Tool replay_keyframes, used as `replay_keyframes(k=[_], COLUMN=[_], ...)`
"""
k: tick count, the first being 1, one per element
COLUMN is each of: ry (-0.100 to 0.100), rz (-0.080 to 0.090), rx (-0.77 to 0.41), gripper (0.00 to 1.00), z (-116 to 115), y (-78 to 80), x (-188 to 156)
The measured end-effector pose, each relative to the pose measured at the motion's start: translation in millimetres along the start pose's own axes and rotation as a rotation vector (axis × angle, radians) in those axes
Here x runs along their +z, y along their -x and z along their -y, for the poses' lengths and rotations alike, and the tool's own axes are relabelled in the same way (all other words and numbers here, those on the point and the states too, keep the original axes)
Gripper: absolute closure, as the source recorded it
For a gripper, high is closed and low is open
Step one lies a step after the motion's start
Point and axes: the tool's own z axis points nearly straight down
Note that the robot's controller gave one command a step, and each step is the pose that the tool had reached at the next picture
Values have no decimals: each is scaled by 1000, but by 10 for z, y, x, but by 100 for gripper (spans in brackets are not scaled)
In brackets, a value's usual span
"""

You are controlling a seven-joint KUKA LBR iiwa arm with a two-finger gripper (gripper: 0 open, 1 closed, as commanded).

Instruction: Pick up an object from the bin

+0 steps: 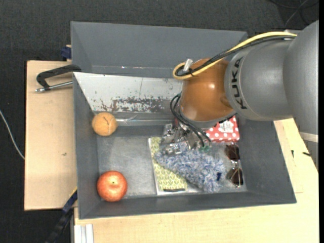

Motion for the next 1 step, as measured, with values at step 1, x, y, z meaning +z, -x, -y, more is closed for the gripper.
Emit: replay_keyframes(k=[1], ry=[-6], rz=[8], rx=[41], gripper=[100], z=[53], y=[74], x=[-1410])
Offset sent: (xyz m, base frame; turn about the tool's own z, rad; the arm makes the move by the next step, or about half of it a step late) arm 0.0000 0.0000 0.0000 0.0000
